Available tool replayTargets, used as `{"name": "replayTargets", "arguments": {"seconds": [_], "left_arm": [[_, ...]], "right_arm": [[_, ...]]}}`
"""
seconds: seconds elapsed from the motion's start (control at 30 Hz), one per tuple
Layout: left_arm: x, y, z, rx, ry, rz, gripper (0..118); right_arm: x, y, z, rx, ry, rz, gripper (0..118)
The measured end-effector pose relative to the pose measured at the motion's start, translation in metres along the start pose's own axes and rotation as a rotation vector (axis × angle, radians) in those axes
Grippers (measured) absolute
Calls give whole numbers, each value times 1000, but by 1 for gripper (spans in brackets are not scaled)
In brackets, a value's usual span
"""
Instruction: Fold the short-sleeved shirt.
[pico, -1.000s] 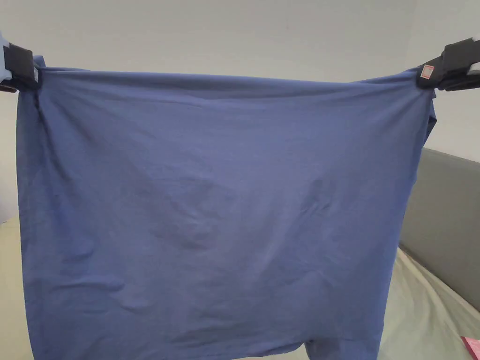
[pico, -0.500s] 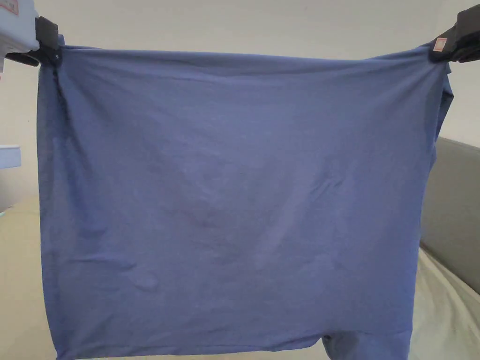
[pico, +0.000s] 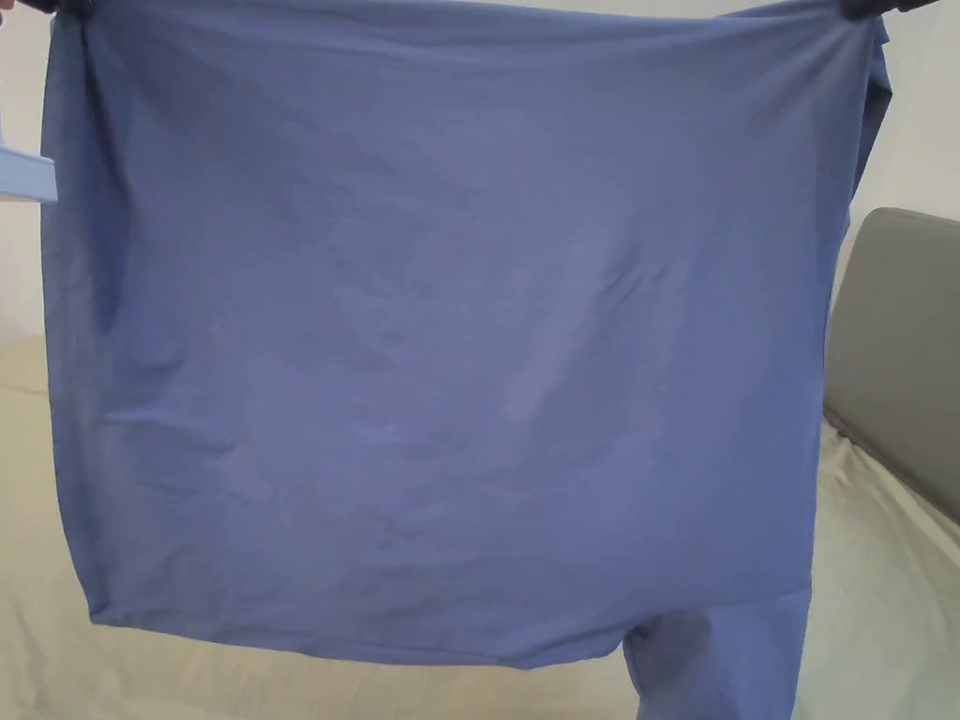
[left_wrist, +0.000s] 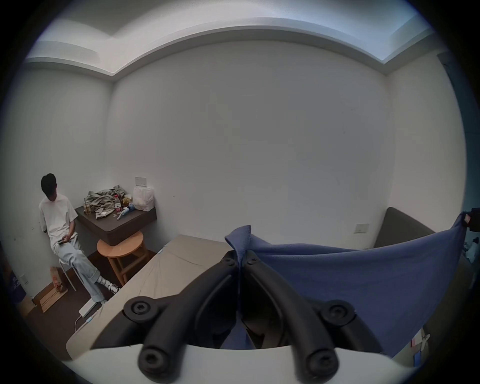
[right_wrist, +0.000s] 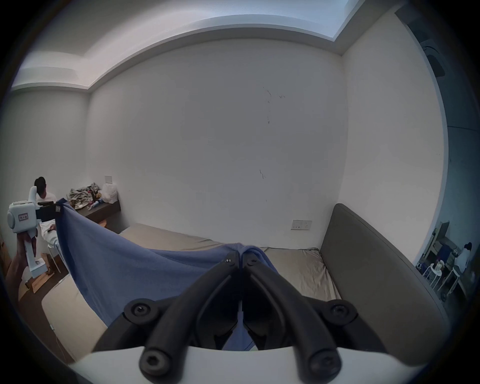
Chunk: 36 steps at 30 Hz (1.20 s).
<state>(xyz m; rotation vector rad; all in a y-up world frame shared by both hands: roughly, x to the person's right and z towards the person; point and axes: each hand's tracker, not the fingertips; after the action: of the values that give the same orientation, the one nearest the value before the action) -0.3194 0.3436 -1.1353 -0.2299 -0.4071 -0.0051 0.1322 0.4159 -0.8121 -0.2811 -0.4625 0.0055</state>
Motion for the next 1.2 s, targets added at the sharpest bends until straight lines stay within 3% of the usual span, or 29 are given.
{"name": "replayTargets", "arguments": {"seconds": [0.23,0.37,0.4,0.5,0.6,0.7,0.73,0.77,0.87,0.9,0.97,1.0,1.1,1.2], "left_arm": [[18,-26,-51,14,16,-79,3],[15,-73,-72,5,-15,-46,3],[14,-88,-78,-36,-28,-54,3],[17,-137,-94,-147,-55,-149,3],[18,-201,-84,-161,-112,-141,3],[14,-286,-68,-223,-204,22,3],[16,-319,-59,-277,-209,57,3],[14,-351,-50,-341,-243,46,3],[1,-454,-15,-478,-247,85,3],[-6,-486,-1,-526,-285,124,3],[-18,-527,29,-612,-292,106,3],[-34,-543,39,-621,-282,122,3],[-65,-567,92,-623,-333,210,3],[-99,-576,142,-627,-348,247,3]], "right_arm": [[-13,-17,-67,-58,-23,34,9],[-16,-63,-88,-52,6,-10,9],[-18,-82,-96,-73,49,-12,9],[-26,-147,-116,-167,59,-24,9],[-43,-233,-123,-257,108,-20,9],[-50,-329,-136,-358,109,-37,9],[-50,-365,-137,-378,120,-79,9],[-53,-398,-137,-451,102,-64,9],[-48,-498,-125,-595,110,-76,9],[-46,-530,-112,-607,99,-142,9],[-43,-573,-83,-693,138,-181,9],[-41,-594,-61,-662,144,-227,9],[-36,-625,10,-684,161,-208,9],[-20,-645,75,-728,223,-254,9]]}}
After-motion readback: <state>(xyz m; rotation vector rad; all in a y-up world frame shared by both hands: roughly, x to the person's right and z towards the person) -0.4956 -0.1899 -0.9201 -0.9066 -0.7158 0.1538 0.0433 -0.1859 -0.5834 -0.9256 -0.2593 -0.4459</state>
